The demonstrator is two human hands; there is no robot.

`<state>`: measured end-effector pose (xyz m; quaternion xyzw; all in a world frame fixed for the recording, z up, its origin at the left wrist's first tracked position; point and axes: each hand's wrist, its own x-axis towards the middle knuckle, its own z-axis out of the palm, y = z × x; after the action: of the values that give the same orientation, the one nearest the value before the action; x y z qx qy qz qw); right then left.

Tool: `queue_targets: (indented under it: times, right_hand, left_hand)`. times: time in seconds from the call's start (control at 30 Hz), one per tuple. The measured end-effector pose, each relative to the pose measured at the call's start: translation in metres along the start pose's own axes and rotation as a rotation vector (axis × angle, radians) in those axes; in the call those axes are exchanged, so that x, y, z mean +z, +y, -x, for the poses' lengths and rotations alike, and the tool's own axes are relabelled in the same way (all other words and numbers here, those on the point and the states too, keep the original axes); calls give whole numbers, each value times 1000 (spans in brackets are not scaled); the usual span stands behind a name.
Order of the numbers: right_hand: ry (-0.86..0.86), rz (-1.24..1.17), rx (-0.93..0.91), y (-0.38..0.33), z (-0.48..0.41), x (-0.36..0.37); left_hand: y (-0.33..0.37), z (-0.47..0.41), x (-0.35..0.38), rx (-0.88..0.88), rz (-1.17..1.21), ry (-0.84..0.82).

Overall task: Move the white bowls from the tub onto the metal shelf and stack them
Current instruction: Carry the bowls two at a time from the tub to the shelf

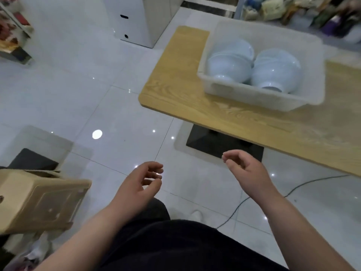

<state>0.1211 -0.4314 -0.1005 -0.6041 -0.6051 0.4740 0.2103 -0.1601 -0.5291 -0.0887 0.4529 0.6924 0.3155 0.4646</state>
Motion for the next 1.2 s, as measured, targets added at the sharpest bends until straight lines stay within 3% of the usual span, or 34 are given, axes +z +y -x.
queue_targets:
  times: [0.33,0.6,0.83,1.07,1.2]
  right_hand:
    - [164,-144,166,10,-67,-37]
    - [292,-200,181,-6,-122,-64]
    - [335,-124,126,13,-190,-137]
    - [427,161,-151,26,-288,-236]
    - [323,288,-214,42,-358,-290]
  left_hand:
    - [53,-143,15,115,-71,-213]
    - [136,-275,41,353,-114,-385]
    - [169,-342,96,374,-200,-287]
    - [219,-413,135,459,-492,-45]
    - [243,-460,144,443,-592,-50]
